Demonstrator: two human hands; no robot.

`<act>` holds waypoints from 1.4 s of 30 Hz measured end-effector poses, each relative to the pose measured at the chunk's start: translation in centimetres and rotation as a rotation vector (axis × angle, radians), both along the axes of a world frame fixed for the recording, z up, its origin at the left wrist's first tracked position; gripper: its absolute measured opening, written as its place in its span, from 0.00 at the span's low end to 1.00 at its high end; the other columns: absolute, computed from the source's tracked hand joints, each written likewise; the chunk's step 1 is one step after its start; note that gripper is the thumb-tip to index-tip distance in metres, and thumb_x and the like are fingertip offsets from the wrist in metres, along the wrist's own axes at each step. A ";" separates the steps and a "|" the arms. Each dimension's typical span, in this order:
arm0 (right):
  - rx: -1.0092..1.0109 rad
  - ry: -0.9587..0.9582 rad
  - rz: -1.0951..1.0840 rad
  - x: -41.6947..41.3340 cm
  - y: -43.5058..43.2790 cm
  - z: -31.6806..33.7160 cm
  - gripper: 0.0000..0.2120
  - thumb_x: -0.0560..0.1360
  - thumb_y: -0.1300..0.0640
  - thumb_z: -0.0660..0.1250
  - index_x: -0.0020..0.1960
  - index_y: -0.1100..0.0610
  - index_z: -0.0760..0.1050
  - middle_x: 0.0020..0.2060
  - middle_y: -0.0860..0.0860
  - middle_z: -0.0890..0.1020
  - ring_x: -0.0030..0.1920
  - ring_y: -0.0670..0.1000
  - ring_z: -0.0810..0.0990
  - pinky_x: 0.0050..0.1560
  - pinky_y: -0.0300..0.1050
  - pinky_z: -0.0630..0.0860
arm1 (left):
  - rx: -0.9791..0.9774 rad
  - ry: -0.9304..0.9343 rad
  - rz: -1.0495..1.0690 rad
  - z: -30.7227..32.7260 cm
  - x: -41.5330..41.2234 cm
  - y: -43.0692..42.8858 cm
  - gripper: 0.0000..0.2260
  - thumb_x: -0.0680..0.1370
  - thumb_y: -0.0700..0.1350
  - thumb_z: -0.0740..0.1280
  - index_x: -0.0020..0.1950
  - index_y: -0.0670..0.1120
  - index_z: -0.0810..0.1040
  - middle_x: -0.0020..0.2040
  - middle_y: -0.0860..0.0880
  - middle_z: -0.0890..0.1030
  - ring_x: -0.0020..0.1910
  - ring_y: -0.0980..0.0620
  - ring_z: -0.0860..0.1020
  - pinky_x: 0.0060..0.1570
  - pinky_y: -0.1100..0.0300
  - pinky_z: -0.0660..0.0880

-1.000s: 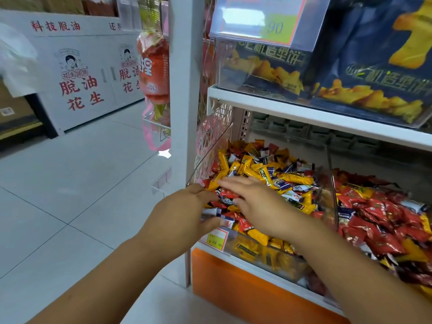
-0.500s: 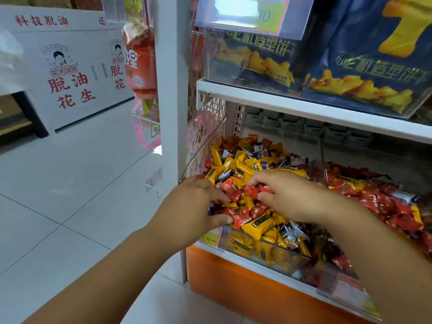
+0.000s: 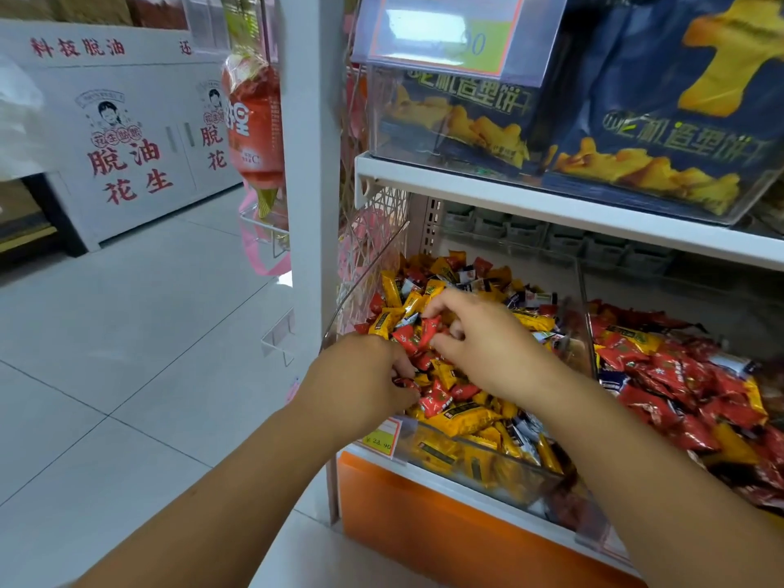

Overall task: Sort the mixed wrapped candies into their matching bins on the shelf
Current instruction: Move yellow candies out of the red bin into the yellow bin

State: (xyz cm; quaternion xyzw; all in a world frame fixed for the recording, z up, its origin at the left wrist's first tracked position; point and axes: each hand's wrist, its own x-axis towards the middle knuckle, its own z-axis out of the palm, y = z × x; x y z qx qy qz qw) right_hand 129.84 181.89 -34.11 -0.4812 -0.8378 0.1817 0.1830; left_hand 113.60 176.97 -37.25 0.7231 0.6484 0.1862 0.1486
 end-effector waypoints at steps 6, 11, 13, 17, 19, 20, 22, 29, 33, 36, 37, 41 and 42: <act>-0.074 -0.200 0.123 -1.8 1.1 -1.4 0.20 0.79 0.58 0.62 0.70 0.44 0.68 0.56 0.50 0.79 0.39 0.45 0.71 0.34 0.36 0.65 | 0.070 -0.134 0.016 -0.2 -0.4 -0.5 0.04 0.76 0.48 0.70 0.48 0.55 0.82 0.44 0.59 0.81 0.45 0.62 0.77 0.48 0.65 0.74; -0.098 -0.295 0.130 -1.1 1.5 -1.1 0.19 0.77 0.57 0.66 0.65 0.43 0.72 0.53 0.49 0.79 0.40 0.46 0.72 0.36 0.41 0.66 | 0.066 -0.296 0.032 -0.2 -1.1 -0.4 0.04 0.77 0.45 0.70 0.47 0.55 0.81 0.42 0.59 0.82 0.41 0.65 0.79 0.41 0.76 0.71; -0.096 -0.327 0.131 -0.6 1.5 -1.0 0.17 0.77 0.58 0.66 0.65 0.45 0.72 0.41 0.45 0.75 0.35 0.43 0.69 0.32 0.40 0.63 | 0.062 -0.352 0.042 0.0 -1.4 -0.4 0.06 0.78 0.45 0.69 0.51 0.56 0.81 0.44 0.59 0.83 0.43 0.64 0.79 0.41 0.76 0.71; -0.103 -0.333 0.129 0.0 1.5 -1.6 0.22 0.77 0.57 0.65 0.68 0.41 0.70 0.39 0.48 0.73 0.35 0.44 0.67 0.33 0.42 0.64 | 0.115 -0.403 -0.005 0.0 -1.4 -0.7 0.12 0.79 0.44 0.66 0.58 0.61 0.74 0.42 0.59 0.80 0.41 0.62 0.79 0.39 0.74 0.71; -0.092 -0.335 0.118 0.0 1.2 -2.2 0.23 0.77 0.57 0.64 0.68 0.40 0.69 0.41 0.50 0.74 0.42 0.47 0.67 0.40 0.45 0.70 | 0.168 -0.403 -0.050 0.1 -1.2 -1.0 0.11 0.80 0.43 0.65 0.53 0.61 0.72 0.41 0.58 0.78 0.40 0.59 0.78 0.38 0.70 0.72; -0.068 -0.309 0.105 0.0 1.0 -2.4 0.22 0.76 0.58 0.64 0.66 0.40 0.71 0.43 0.51 0.76 0.45 0.48 0.69 0.43 0.47 0.72 | 0.185 -0.379 -0.074 0.2 -1.1 -1.0 0.10 0.80 0.42 0.64 0.51 0.59 0.73 0.42 0.58 0.78 0.41 0.58 0.77 0.39 0.68 0.72; -0.010 -0.191 0.075 0.2 0.8 -2.7 0.18 0.75 0.60 0.65 0.61 0.41 0.75 0.49 0.50 0.80 0.49 0.50 0.75 0.47 0.49 0.75 | 0.183 -0.303 -0.124 0.2 -0.9 -1.0 0.11 0.80 0.40 0.63 0.48 0.57 0.78 0.45 0.58 0.77 0.43 0.61 0.75 0.40 0.72 0.69; 0.165 -0.111 -0.082 4.5 -0.1 1.6 0.18 0.77 0.59 0.66 0.60 0.37 0.75 0.57 0.44 0.79 0.52 0.46 0.77 0.51 0.49 0.76 | 0.011 -0.122 -0.189 0.3 0.2 -0.6 0.07 0.77 0.49 0.68 0.54 0.54 0.80 0.49 0.59 0.75 0.44 0.66 0.73 0.42 0.75 0.66; 0.209 -0.053 -0.177 8.5 -2.1 3.8 0.17 0.77 0.56 0.68 0.60 0.37 0.75 0.53 0.39 0.78 0.37 0.39 0.73 0.40 0.42 0.71 | -0.063 -0.066 -0.148 0.9 1.2 -0.2 0.17 0.70 0.58 0.74 0.57 0.56 0.79 0.55 0.57 0.77 0.52 0.60 0.74 0.50 0.64 0.73; 0.230 -0.047 -0.313 12.3 -2.8 4.2 0.17 0.76 0.54 0.69 0.61 0.37 0.75 0.40 0.38 0.77 0.38 0.40 0.74 0.40 0.43 0.70 | -0.067 0.015 -0.148 0.9 2.2 0.0 0.18 0.72 0.53 0.74 0.60 0.57 0.78 0.61 0.57 0.78 0.56 0.57 0.76 0.54 0.58 0.76; 0.216 -0.054 -0.359 13.6 -2.9 4.1 0.17 0.75 0.54 0.70 0.61 0.38 0.75 0.36 0.37 0.73 0.36 0.40 0.72 0.37 0.42 0.68 | -0.063 0.034 -0.150 0.9 2.3 0.1 0.17 0.72 0.52 0.74 0.60 0.58 0.78 0.61 0.58 0.78 0.56 0.57 0.77 0.54 0.57 0.76; -0.022 -0.110 -0.340 17.8 -3.7 3.0 0.25 0.72 0.54 0.74 0.65 0.38 0.73 0.42 0.38 0.71 0.41 0.41 0.74 0.39 0.31 0.68 | -0.050 0.080 -0.107 1.6 2.5 0.3 0.13 0.74 0.50 0.72 0.54 0.64 0.77 0.50 0.57 0.82 0.46 0.55 0.80 0.47 0.54 0.78; -0.070 -0.094 -0.315 18.6 -4.0 2.6 0.26 0.71 0.56 0.74 0.65 0.38 0.73 0.45 0.39 0.72 0.44 0.41 0.75 0.43 0.31 0.71 | -0.046 0.097 -0.093 2.0 2.7 0.3 0.12 0.74 0.50 0.72 0.53 0.64 0.77 0.49 0.58 0.82 0.44 0.56 0.79 0.46 0.55 0.78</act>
